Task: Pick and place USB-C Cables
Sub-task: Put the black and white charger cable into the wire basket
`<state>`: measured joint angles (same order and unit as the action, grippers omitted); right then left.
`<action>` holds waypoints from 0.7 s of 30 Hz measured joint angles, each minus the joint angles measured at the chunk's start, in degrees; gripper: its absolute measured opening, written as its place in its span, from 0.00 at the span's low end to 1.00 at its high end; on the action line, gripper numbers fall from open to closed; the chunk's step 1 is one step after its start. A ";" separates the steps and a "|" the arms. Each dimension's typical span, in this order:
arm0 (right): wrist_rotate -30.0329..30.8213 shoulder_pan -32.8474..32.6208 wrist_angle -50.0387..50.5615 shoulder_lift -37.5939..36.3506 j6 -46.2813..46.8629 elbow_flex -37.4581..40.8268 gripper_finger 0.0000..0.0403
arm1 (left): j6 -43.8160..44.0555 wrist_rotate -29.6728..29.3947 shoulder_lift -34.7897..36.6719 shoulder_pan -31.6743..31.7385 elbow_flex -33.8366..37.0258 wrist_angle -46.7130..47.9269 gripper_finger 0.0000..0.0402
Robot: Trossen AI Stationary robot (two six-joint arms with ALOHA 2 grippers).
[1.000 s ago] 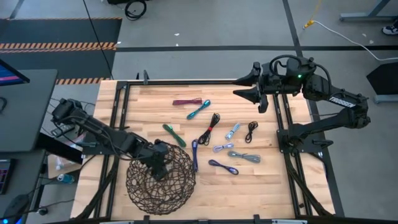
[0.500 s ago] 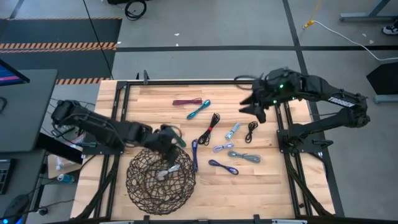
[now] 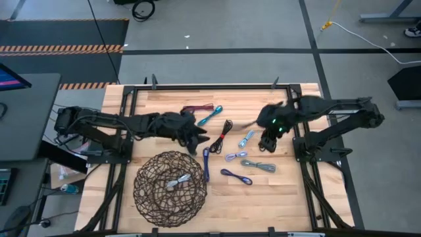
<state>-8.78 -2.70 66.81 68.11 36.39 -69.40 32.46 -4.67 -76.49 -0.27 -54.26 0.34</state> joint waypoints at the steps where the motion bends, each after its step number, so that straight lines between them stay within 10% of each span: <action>1: 0.00 -0.87 0.31 0.80 0.53 1.04 0.46 | -0.35 0.02 0.00 0.35 0.00 -0.50 0.51; 21: 1.49 -11.21 -8.43 8.86 12.32 17.62 0.46 | -1.82 0.04 0.02 2.73 0.00 -1.59 0.51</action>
<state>-7.29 -13.92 58.38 76.97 48.72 -51.77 30.64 -4.62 -76.47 2.46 -54.26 -1.25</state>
